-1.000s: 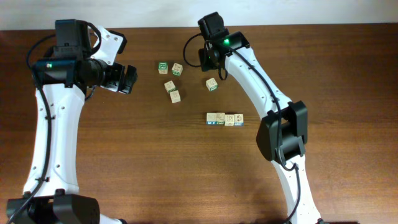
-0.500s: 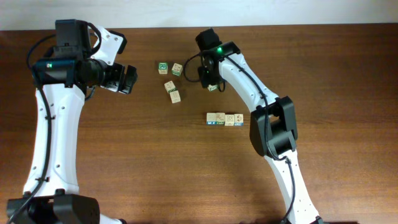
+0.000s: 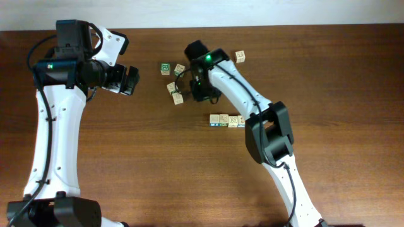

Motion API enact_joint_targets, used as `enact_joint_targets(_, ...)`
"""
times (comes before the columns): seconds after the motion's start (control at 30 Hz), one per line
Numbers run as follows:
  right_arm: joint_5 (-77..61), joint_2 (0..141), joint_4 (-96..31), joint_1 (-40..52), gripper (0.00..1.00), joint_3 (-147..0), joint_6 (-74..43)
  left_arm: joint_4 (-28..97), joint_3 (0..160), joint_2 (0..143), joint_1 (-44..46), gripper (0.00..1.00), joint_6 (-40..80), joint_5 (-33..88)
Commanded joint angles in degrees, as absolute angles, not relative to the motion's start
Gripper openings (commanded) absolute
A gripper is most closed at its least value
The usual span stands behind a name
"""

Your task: Rotate 5 blocks

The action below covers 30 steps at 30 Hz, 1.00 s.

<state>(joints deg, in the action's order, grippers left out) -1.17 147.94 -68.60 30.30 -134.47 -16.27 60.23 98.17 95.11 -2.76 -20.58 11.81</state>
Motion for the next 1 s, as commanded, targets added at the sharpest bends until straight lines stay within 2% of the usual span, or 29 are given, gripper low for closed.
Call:
enact_joint_targets(0.0,-5.96,148.55,-71.35,32.6,0.36,-135.17,-23.35,60.14,99.42,95.18,-3.16,0.99,-20.23,12.45)
enact_joint_targets(0.23,-7.25,148.55,-78.63,35.99,0.37,-135.17,-27.99,60.14,99.44,95.18,-3.16,0.99,-20.23,12.45)
enact_joint_targets(0.43,-3.66,148.55,-79.79,36.75,0.37,-135.31,-28.27,60.14,99.42,95.18,-3.16,0.99,-20.23,12.45)
enact_joint_targets(0.53,0.91,148.55,-79.7,35.81,0.47,-135.33,-30.76,60.14,99.42,95.18,-3.16,0.99,-20.23,12.45)
enact_joint_targets(0.67,0.91,148.55,-75.68,35.22,0.53,-135.33,-30.76,60.14,99.44,95.18,-3.16,0.99,-20.23,12.45)
enact_joint_targets(0.97,6.31,148.55,-71.48,35.33,0.38,-135.28,-32.01,60.14,99.44,95.18,-3.16,0.99,-20.23,12.45)
